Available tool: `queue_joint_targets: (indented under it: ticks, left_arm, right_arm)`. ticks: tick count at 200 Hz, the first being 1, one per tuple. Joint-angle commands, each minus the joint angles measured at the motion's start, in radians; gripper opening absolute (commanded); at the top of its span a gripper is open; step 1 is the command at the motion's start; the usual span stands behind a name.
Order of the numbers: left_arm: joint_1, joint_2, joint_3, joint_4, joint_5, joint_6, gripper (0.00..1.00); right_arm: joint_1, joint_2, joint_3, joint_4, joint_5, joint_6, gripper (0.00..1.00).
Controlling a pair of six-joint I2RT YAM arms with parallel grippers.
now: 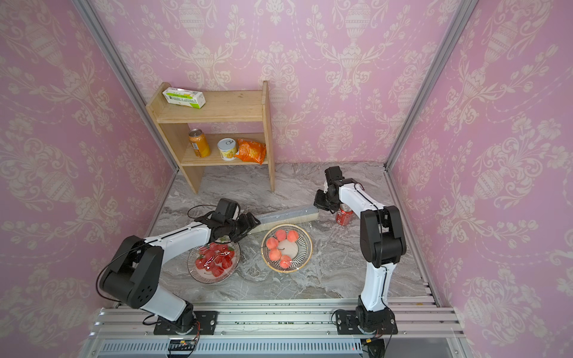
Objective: Wrap the plate with plastic wrap
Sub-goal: Adjust the plastic wrap cutting box at the center of the board, then cover the plate with plastic wrap.
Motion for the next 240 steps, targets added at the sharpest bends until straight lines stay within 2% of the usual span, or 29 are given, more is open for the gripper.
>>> queue_joint_targets:
  ticks: [1, 48, 90, 118, 152, 165, 193, 214, 240]
  left_arm:
    - [0.032, 0.06, 0.093, 0.025, 0.033, 0.086, 0.84]
    - [0.06, 0.163, 0.209, 0.013, 0.025, 0.139, 0.84]
    - [0.069, 0.165, 0.247, -0.08, -0.036, 0.221, 0.84]
    - [0.067, 0.069, 0.272, -0.195, -0.119, 0.317, 0.85]
    - [0.04, -0.065, 0.271, -0.298, -0.087, 0.366, 0.85]
    - [0.024, -0.107, 0.235, -0.308, -0.033, 0.346, 0.85]
    - [-0.008, -0.165, 0.092, -0.181, 0.109, 0.193, 0.84]
    - [-0.049, -0.151, 0.033, -0.086, 0.161, 0.121, 0.84]
    - [-0.07, -0.117, -0.009, 0.009, 0.179, 0.07, 0.85]
  right_arm:
    - [-0.004, 0.06, 0.02, -0.028, -0.012, -0.015, 0.05]
    - [-0.004, 0.088, 0.083, -0.041, 0.0, -0.023, 0.05]
    - [-0.005, 0.105, 0.181, -0.057, 0.031, -0.052, 0.08]
    - [-0.006, 0.012, 0.199, -0.055, 0.086, -0.093, 0.24]
    - [-0.002, -0.229, 0.06, -0.006, 0.051, -0.146, 0.47]
    - [0.006, -0.311, -0.032, 0.028, -0.029, -0.134, 0.55]
    - [0.078, -0.397, -0.238, 0.165, -0.189, -0.039, 0.65]
    - [0.154, -0.363, -0.315, 0.264, -0.237, 0.013, 0.68]
    - [0.202, -0.278, -0.296, 0.305, -0.222, 0.009, 0.68]
